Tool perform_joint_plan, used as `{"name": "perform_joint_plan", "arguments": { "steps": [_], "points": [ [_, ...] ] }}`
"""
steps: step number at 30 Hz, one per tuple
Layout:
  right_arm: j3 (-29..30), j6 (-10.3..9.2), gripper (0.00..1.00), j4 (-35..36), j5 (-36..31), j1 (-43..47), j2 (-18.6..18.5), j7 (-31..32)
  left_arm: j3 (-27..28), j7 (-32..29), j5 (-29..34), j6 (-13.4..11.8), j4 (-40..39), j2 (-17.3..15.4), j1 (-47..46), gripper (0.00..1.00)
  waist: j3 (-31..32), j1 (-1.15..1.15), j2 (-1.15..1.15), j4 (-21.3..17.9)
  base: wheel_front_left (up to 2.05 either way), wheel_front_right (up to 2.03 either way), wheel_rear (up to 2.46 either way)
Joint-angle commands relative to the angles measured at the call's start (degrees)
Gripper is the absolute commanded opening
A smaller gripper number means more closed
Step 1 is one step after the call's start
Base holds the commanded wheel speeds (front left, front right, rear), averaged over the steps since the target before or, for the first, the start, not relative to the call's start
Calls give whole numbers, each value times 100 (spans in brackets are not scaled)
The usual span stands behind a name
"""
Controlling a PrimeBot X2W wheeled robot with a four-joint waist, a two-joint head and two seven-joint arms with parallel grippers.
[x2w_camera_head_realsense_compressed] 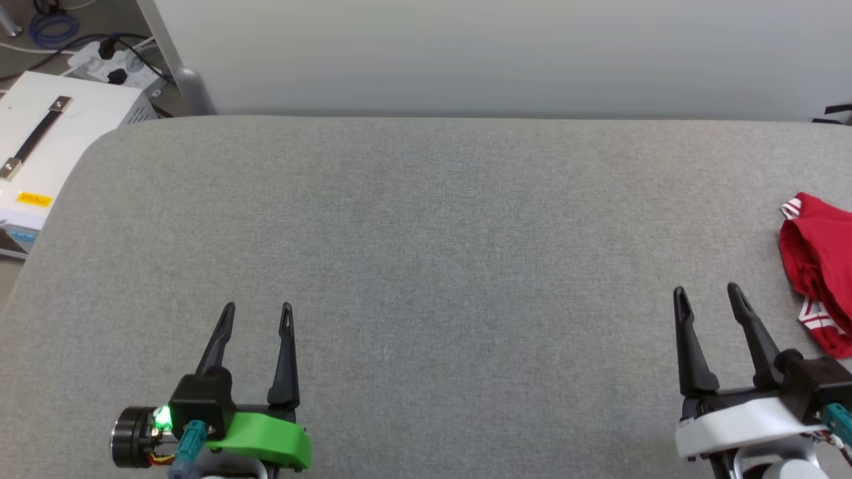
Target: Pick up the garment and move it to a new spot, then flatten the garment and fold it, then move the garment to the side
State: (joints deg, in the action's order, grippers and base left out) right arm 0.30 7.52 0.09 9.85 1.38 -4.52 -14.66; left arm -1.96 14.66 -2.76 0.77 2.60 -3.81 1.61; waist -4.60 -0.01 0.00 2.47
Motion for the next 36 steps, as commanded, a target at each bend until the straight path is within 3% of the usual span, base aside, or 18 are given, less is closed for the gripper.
{"name": "perform_joint_plan", "arguments": {
  "steps": [1,21,22,36],
  "points": [
    [9,-3,100,26,36,131,22,-33,14,34,-21,33,-4,25,108,100,66,1,0,20,0,0,0],
    [-167,-3,100,-163,53,441,96,-34,14,34,-1,141,35,51,256,100,162,1,0,47,0,0,0],
    [-159,1,0,-154,43,352,74,4,13,-4,1,108,31,21,183,0,162,1,0,47,0,0,0],
    [-149,1,0,-143,-35,314,77,115,26,-119,22,94,9,24,156,0,185,1,0,24,0,0,0]
  ]
}}
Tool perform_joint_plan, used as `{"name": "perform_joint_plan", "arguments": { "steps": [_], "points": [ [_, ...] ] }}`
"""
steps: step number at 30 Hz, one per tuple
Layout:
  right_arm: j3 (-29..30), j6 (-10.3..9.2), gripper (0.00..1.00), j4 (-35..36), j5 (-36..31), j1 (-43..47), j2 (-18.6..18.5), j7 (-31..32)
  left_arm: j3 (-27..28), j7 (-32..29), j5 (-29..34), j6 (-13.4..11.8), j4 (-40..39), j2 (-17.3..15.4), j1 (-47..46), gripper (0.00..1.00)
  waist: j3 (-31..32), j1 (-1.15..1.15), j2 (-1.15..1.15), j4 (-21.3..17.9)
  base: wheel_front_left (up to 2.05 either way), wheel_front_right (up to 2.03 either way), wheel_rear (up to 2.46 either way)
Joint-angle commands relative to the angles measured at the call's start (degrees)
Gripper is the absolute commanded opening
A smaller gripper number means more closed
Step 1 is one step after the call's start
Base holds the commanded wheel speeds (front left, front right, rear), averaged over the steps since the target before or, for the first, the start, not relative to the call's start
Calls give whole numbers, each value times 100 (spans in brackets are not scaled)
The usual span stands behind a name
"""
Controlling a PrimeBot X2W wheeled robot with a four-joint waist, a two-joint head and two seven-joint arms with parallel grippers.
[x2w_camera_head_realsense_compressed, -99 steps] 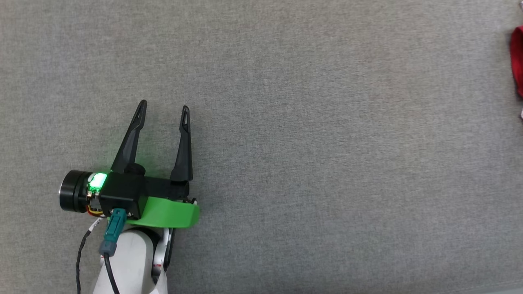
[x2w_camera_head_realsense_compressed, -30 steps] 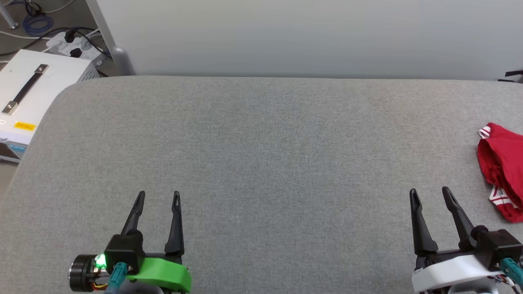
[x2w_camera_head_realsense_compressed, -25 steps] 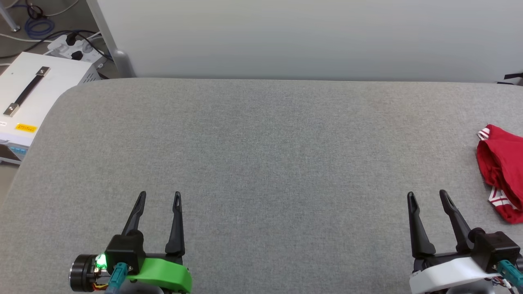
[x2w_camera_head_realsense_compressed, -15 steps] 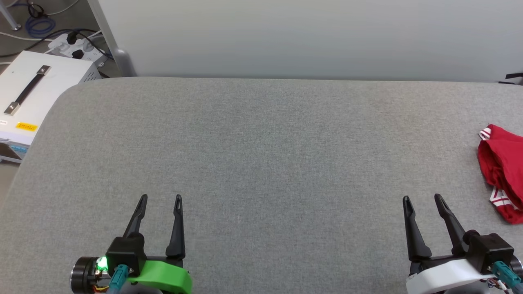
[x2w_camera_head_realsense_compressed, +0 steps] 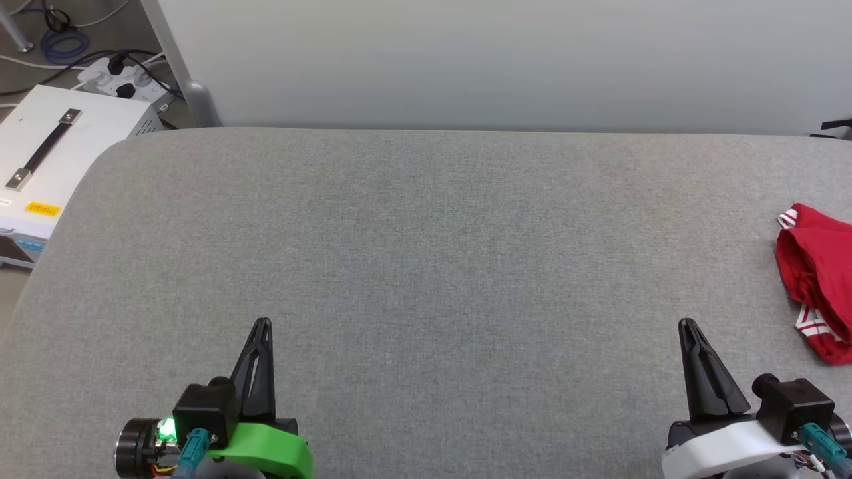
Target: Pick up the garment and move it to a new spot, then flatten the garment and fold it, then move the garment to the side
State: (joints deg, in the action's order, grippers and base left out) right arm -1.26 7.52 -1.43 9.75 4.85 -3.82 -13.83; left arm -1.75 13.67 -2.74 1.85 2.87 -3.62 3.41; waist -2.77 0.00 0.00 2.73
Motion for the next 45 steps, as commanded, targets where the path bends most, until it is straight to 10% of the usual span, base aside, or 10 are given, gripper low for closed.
{"name": "perform_joint_plan", "arguments": {
  "steps": [1,45],
  "points": [
    [8,1,0,11,-32,-38,8,41,6,-30,22,-15,-21,6,-27,0,4,0,0,-4,0,0,0],
    [53,-1,0,61,-389,-207,40,550,70,-537,117,-80,-122,32,-146,0,107,0,0,-106,0,0,0]
  ]
}}
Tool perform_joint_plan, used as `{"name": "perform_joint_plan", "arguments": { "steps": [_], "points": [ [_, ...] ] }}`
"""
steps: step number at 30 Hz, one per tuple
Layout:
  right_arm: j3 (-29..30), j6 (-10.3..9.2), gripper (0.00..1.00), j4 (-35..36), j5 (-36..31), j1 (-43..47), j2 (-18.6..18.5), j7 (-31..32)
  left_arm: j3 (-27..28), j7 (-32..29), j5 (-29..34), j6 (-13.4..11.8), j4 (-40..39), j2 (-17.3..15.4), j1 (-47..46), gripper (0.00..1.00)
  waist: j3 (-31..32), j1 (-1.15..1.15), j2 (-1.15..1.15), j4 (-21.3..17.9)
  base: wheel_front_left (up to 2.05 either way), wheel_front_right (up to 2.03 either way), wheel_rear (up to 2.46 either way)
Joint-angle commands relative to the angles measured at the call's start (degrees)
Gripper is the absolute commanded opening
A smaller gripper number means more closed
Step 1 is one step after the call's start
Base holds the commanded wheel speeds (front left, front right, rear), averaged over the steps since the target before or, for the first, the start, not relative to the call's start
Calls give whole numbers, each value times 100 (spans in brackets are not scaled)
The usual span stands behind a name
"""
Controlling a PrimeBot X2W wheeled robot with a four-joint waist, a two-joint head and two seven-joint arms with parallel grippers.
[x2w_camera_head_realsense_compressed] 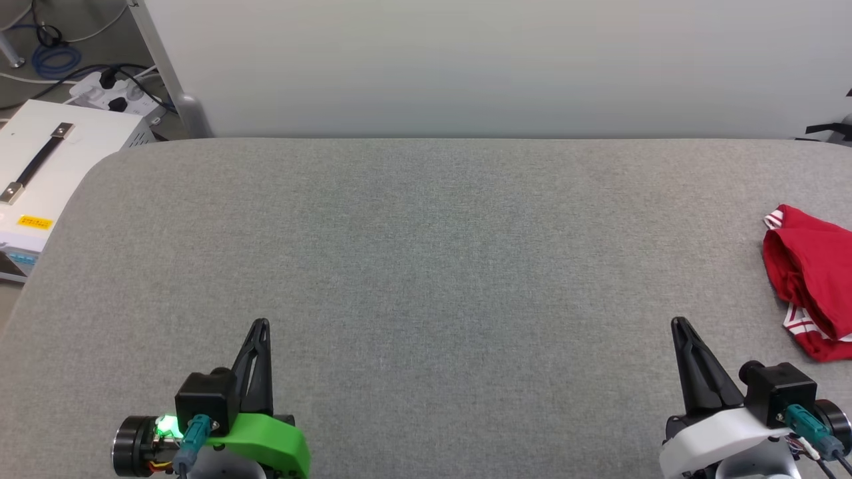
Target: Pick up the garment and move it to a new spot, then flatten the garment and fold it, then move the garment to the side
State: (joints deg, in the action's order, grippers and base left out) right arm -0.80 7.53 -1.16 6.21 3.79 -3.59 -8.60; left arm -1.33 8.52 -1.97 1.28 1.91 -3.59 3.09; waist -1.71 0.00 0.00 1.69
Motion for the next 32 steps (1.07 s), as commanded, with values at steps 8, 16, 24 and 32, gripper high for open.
{"name": "perform_joint_plan", "arguments": {
  "steps": [8,16,24,32],
  "points": [
    [15,-2,0,43,-100,-132,23,119,40,-113,58,-34,-43,33,-135,0,20,0,0,-20,0,0,0],
    [23,-2,0,52,-165,-163,29,211,52,-205,75,-46,-62,38,-157,0,39,0,0,-38,0,0,0],
    [31,-3,0,61,-231,-194,35,305,64,-299,93,-58,-80,43,-179,0,58,0,0,-57,0,0,0],
    [39,-3,0,70,-296,-225,41,397,75,-391,110,-69,-99,47,-201,0,77,0,0,-76,0,0,0]
  ]
}}
